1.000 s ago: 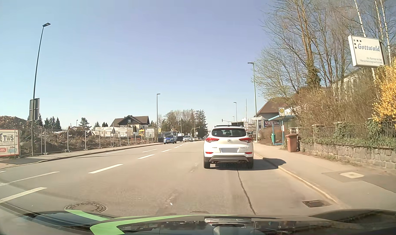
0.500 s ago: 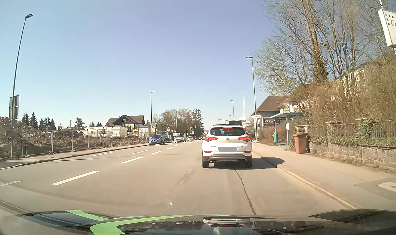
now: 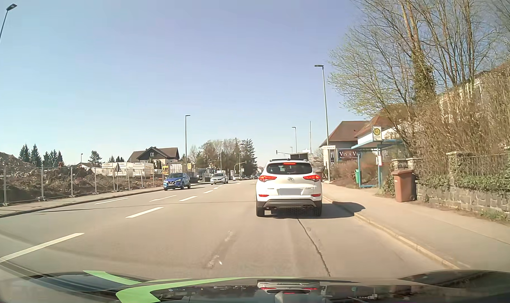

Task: Follow the waypoints while adhering to traffic rules and regulations

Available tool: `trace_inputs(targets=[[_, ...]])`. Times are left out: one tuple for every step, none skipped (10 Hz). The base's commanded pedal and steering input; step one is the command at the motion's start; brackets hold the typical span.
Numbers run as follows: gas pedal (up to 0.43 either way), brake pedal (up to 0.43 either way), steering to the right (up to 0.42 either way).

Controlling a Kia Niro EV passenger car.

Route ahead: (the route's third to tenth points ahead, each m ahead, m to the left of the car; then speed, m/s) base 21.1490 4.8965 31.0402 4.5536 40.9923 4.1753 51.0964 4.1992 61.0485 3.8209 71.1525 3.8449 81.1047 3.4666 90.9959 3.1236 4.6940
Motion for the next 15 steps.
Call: trace_inputs(targets=[[0.039, 0.0, 0.021], [0.047, 0.0, 0.017], [0.059, 0.0, 0.016], [0.059, 0.0, 0.016], [0.059, 0.0, 0.014], [0.059, 0.0, 0.014], [0.059, 0.0, 0.014], [0.059, 0.0, 0.013], [0.059, 0.0, 0.01], [0.059, 0.0, 0.006], [0.047, 0.0, 0.004], [0.0, 0.0, 0.002], [0.0, 0.0, 0.002], [0.0, 0.0, 0.001], [0.0, 0.0, 0.001]])
